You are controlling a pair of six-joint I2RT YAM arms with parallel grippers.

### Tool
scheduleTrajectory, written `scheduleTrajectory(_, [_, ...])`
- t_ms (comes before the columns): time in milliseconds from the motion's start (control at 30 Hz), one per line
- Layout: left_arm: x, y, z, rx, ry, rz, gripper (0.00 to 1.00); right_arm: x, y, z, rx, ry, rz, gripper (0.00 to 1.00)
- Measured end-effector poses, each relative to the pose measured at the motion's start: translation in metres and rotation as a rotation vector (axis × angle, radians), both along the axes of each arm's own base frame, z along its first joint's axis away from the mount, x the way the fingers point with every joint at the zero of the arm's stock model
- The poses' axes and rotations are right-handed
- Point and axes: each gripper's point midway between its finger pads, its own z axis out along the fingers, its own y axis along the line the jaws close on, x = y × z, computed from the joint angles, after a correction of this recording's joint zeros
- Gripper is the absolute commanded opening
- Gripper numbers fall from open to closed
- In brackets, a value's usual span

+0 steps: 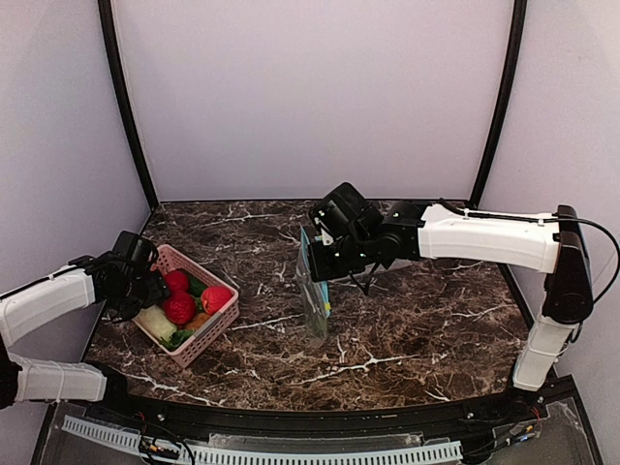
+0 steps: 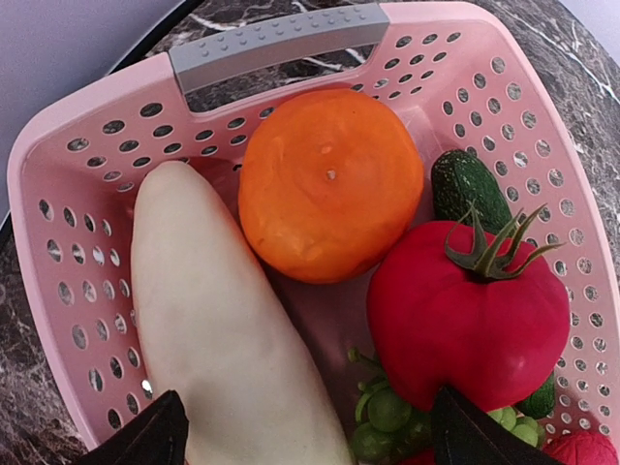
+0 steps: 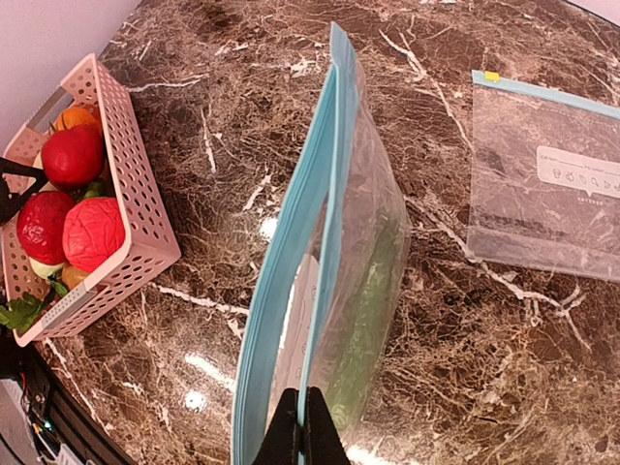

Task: Place the food in the zip-top bag and seal the zipper
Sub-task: Adjust the bin at the corner of the board.

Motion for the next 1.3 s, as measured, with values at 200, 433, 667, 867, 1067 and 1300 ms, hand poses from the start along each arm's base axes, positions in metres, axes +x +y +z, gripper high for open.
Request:
scheduleTrajectory(200, [0.019, -0.01, 0.002, 0.033, -0.009, -0.133, 0.85, -0.001, 0.001, 0.0, 0.004, 0.004, 0.001, 0.0])
scheduleTrajectory(433, [0.037, -0.031, 0.001, 0.009, -0.024, -0.294, 0.81, -0.002, 0.002, 0.0, 0.011, 0.014, 0.005, 0.0])
scheduleTrajectory(667, [0.049, -0.054, 0.001, -0.029, -0.055, -0.424, 0.82, -0.002, 0.002, 0.0, 0.019, 0.021, -0.004, 0.0])
scheduleTrajectory(867, [0.043, -0.066, 0.004, -0.019, -0.014, -0.475, 0.85, -0.005, -0.002, 0.0, 0.024, 0.026, -0.011, 0.0])
scheduleTrajectory(1067, [0.026, -0.052, 0.011, -0.02, 0.011, -0.361, 0.88, -0.006, -0.003, 0.003, 0.04, 0.023, -0.013, 0.0])
scheduleTrajectory(1300, [0.023, -0.049, -0.003, -0.039, 0.08, -0.282, 0.86, -0.008, -0.004, 0.004, 0.051, 0.016, -0.011, 0.0])
